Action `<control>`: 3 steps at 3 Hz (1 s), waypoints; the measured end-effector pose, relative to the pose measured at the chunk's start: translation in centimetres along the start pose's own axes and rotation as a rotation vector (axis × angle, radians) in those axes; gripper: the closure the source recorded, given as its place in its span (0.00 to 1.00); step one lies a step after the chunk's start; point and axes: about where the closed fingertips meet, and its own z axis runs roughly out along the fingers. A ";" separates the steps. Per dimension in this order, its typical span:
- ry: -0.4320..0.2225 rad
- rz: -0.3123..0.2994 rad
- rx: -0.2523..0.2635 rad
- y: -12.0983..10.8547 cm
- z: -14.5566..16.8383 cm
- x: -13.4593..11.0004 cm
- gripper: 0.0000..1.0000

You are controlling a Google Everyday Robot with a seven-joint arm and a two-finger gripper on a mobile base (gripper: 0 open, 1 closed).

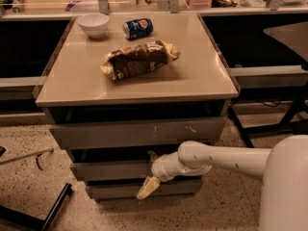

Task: Close middle drawer

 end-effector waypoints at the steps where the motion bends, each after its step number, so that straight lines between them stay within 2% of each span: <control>1: 0.005 0.001 -0.014 0.1 0.3 -0.1 0.00; 2: 0.035 -0.022 -0.067 2.4 1.1 -1.1 0.00; 3: 0.034 -0.018 -0.146 9.2 1.5 -1.8 0.00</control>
Offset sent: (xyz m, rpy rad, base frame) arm -0.0521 0.0415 0.0061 -0.0637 0.0677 0.1515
